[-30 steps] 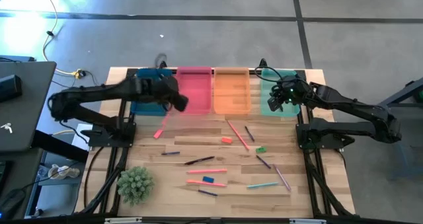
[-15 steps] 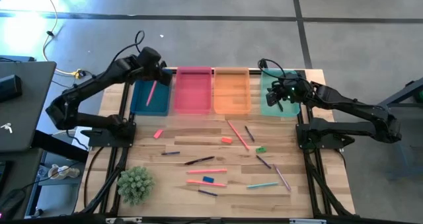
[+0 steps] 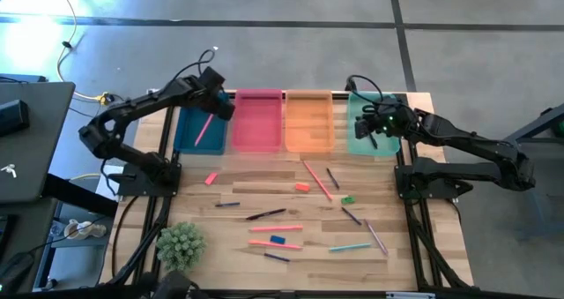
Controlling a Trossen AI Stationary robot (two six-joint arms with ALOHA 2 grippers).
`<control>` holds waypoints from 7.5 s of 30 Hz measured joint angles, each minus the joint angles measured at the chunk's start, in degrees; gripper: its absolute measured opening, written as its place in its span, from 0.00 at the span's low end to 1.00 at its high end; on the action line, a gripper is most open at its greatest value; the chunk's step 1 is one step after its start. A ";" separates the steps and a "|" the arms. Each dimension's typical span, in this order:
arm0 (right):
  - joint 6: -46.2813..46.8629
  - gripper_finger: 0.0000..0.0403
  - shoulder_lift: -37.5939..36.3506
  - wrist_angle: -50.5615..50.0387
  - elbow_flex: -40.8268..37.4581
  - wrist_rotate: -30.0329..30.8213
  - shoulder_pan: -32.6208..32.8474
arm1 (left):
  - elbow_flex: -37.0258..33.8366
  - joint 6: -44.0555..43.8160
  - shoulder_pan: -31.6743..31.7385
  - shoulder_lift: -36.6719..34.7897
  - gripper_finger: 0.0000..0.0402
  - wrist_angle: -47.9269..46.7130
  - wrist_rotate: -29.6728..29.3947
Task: Sort crayons/erasers/pens/pencils in bins
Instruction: Put the top left pink pencil into the blue bin, then put the green eraser into the orange bin
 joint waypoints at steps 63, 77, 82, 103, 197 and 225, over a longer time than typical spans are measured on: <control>-3.47 0.31 14.13 -22.35 11.30 -2.00 31.42 | 9.73 3.85 1.36 1.86 0.29 -7.56 12.45; -5.88 0.31 24.34 -23.92 9.35 -12.92 31.55 | 9.70 1.48 -5.92 -8.55 0.29 -5.81 6.13; -4.19 0.31 28.40 -23.62 9.35 -12.92 31.55 | 9.56 1.03 -5.99 -8.70 0.29 -5.82 5.22; -19.86 0.46 40.00 -13.83 9.33 -13.49 43.04 | 9.14 0.89 -5.95 -8.71 0.29 -6.79 4.90; -22.60 0.01 30.57 25.59 15.99 -1.92 -1.96 | 9.11 0.71 -13.42 -8.69 0.29 0.60 5.53; -22.36 0.01 54.56 17.19 22.45 -15.37 -5.09 | 9.11 0.43 -15.59 -8.69 0.29 2.94 5.53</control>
